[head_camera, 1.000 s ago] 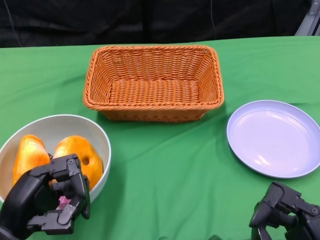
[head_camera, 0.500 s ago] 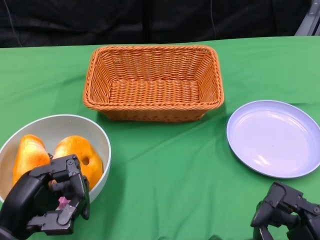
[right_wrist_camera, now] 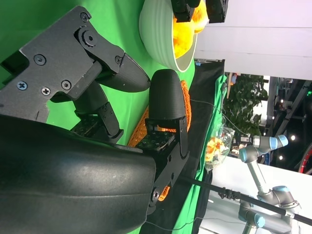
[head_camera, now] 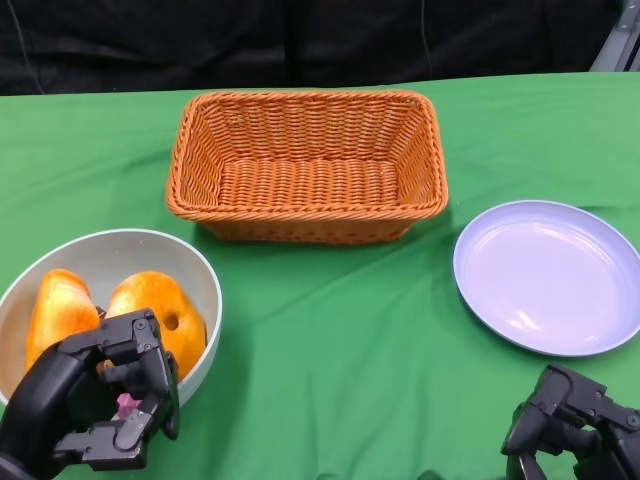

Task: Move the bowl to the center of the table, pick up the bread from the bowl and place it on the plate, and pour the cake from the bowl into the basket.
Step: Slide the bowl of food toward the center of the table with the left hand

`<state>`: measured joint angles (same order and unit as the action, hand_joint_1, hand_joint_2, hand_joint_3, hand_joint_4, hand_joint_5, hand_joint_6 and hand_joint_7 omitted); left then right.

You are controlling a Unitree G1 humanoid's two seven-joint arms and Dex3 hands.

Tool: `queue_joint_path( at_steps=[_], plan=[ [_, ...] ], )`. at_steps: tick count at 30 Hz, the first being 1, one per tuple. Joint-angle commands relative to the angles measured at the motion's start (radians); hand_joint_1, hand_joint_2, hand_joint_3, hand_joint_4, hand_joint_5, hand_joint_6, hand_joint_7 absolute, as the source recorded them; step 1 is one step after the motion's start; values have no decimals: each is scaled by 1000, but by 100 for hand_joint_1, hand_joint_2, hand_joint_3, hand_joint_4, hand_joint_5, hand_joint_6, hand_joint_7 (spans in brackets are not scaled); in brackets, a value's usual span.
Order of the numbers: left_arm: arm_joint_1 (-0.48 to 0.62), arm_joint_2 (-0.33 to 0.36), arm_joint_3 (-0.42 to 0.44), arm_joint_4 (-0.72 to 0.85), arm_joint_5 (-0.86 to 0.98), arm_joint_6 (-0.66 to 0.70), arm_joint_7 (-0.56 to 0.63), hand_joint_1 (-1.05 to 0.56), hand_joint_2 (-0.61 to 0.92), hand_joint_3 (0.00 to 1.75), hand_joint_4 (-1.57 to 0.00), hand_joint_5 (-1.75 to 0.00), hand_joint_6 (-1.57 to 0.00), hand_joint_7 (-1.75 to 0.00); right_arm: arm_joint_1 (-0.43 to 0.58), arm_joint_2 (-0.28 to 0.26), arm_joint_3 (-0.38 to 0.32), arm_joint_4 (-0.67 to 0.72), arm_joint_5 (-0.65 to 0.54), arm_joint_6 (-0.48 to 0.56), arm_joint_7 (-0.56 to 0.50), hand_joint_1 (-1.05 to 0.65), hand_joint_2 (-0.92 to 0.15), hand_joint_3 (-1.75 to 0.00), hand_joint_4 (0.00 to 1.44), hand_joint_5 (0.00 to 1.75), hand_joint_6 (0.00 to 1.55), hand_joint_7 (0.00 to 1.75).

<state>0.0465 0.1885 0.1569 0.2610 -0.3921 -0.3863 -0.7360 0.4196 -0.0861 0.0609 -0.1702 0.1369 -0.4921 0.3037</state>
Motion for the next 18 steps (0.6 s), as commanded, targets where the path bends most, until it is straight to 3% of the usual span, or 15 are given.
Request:
queue_joint_path(
  at_steps=[1,12,13,15,16,18],
  plan=[
    [-5,18,12,4,-9,-4,-7,5,57,129,-80,-175,-71,-158,1,-7,-5,4,6,-12,0,-12,-39,-133,80,175,66,156],
    [13,10,29,-58,-23,-1,15,2,55,130,-77,-175,-71,-153,11,-5,-1,-4,0,-20,-4,-11,-38,-135,80,175,66,157],
    [14,8,44,-86,-40,3,29,0,55,128,-76,-170,-72,-146,15,-6,0,-9,1,-16,-4,-11,-38,-135,80,175,66,157],
    [16,5,61,-121,-61,10,47,-11,61,102,-72,-150,-76,-112,19,-6,2,-16,2,-10,-5,-9,-38,-135,80,175,65,158],
    [7,6,79,-128,-77,-5,49,-13,62,98,-72,-147,-77,-106,20,-6,4,-19,4,-7,-6,-9,-39,-135,80,175,65,158],
    [-6,9,111,-148,-92,-18,73,-26,79,48,-74,-112,-80,-63,22,-3,5,-26,4,-2,-10,-6,-40,-136,80,175,65,158]
  ],
)
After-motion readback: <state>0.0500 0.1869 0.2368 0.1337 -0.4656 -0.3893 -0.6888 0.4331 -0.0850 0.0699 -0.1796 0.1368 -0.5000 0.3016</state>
